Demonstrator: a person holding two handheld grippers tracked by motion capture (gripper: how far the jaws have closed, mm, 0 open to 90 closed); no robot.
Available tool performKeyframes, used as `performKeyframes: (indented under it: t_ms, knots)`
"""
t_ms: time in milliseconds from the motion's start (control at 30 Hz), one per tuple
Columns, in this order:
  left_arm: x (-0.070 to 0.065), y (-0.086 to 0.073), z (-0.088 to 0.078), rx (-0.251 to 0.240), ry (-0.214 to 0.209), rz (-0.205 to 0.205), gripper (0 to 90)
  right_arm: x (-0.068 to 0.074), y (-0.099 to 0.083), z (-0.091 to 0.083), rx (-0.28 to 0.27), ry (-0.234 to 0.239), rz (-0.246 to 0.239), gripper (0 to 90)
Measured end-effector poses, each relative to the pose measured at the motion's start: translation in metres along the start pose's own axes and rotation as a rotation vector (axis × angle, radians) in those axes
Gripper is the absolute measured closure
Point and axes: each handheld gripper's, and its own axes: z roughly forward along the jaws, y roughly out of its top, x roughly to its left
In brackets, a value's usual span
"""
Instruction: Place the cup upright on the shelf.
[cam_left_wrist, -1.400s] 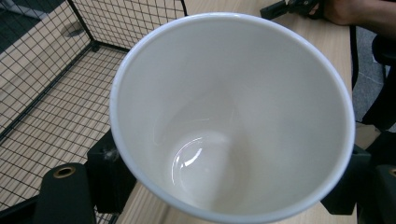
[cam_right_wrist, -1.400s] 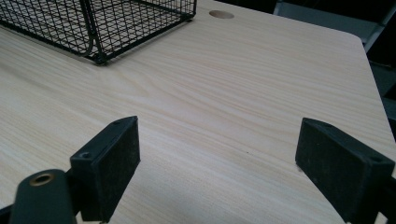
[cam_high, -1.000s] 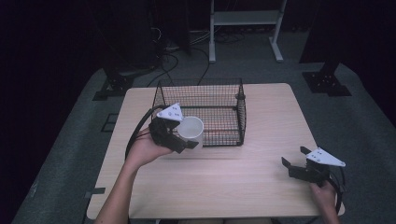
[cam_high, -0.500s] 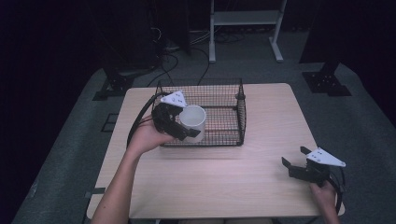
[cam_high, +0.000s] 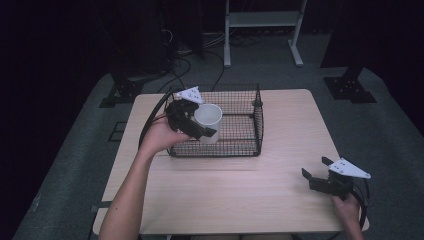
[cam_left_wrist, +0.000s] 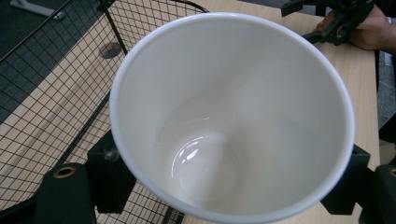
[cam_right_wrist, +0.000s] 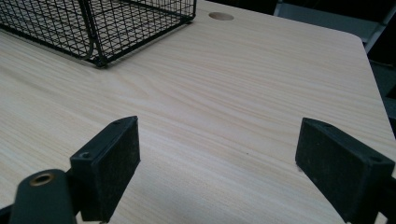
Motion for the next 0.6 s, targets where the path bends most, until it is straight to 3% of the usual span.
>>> performKeyframes:
  t_ms: [433, 600]
  knots:
    - [0.024, 0.011, 0.018, 0.003, 0.018, -0.012, 21.2, -0.001, 0.0, 0.0, -0.008, 0.0, 0.005, 13.1]
    - [0.032, 0.012, 0.028, 0.026, 0.015, -0.026, 21.2, 0.0, 0.0, 0.0, -0.008, 0.004, -0.002, 13.1]
